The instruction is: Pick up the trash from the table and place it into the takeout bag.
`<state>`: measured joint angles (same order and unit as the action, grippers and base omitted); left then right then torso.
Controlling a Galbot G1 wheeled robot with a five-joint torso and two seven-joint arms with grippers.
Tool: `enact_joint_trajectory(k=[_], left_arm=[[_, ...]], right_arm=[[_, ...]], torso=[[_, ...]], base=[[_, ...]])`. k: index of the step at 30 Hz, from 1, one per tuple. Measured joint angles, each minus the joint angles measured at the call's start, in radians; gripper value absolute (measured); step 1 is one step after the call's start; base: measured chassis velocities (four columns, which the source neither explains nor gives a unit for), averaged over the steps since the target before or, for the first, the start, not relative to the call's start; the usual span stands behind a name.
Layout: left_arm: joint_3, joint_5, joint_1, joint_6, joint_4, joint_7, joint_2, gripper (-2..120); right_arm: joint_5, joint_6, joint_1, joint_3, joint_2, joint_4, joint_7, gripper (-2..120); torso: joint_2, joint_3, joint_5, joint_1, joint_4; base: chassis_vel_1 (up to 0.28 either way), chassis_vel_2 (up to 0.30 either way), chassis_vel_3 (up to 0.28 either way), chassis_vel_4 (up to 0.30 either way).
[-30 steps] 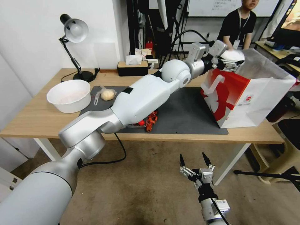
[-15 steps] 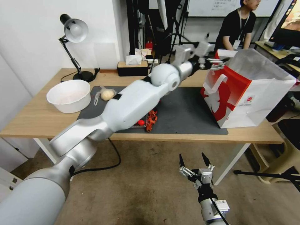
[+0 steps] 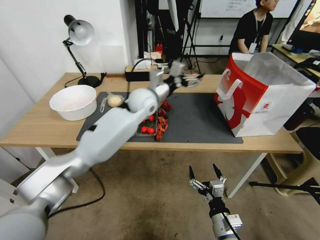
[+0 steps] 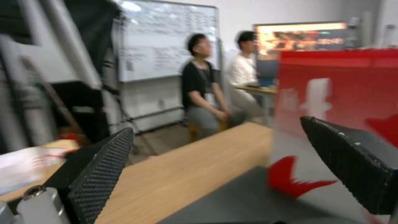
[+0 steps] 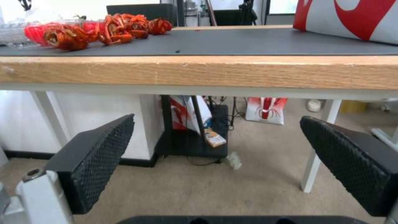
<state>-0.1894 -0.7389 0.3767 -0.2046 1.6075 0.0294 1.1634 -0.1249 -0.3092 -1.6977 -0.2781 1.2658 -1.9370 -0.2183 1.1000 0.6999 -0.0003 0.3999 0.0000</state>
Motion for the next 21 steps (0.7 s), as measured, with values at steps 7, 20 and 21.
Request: enact_joint_trajectory(k=[7,20,21], left_arm=[[0.242,0.226,0.338,0.071,0.181,0.020,-0.038,100],[0.516,0.555,0.905,0.087,0.415,0.150,0.056,100],[0.516,0.555,0.905,0.087,0.415,0.150,0.056,100]], right_arm=[[0.001,-0.002,0.000,0.003,0.007,0.001,0.000,100],[0.008,-0.006,0.000,0.019,0.005,-0.002,0.002,100],[0.008,-0.006,0.000,0.019,0.005,-0.002,0.002,100]], torso=[[0.000,0.000,-0.0002,0.000,0.0004],[0.000,0.000,0.0001,0.000,0.0001],[0.000,0.000,0.0001,0.000,0.0001]], base=[[0.000,0.000,0.000,0.000],[0.000,0.000,0.000,0.000],[0.000,0.000,0.000,0.000]])
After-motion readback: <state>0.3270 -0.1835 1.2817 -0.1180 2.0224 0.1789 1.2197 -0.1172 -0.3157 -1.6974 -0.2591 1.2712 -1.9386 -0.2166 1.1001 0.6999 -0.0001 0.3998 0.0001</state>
